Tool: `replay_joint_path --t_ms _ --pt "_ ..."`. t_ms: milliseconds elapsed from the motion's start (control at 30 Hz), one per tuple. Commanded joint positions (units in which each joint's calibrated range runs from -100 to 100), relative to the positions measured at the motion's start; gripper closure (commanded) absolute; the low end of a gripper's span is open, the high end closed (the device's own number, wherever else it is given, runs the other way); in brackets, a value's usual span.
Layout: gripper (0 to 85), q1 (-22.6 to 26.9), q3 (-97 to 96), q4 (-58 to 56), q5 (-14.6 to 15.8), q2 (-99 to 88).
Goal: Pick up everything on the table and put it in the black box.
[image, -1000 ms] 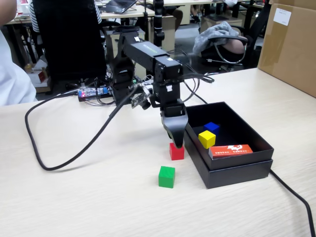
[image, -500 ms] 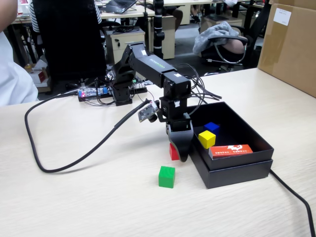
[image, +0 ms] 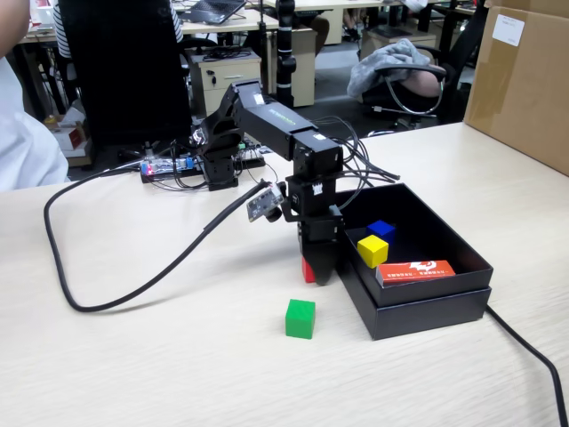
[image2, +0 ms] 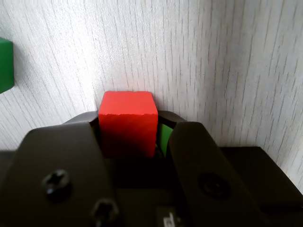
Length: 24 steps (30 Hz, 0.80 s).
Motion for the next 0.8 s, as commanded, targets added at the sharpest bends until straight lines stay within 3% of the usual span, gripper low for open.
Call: replay_joint_path --t_ms 0,233,400,600,767 --pt "84.6 -0.49 2.48 -0.90 0.05 -5.41" --pt "84.6 -0.73 -5.95 -1.85 -2.00 -33.75" --pt "84.6 2.49 -6.40 -1.85 -2.88 -45.11" --pt "84.6 9.04 2.84 -1.85 -2.74 -36.74" --pt "84.6 9.52 7.83 -1.85 -2.64 -19.75"
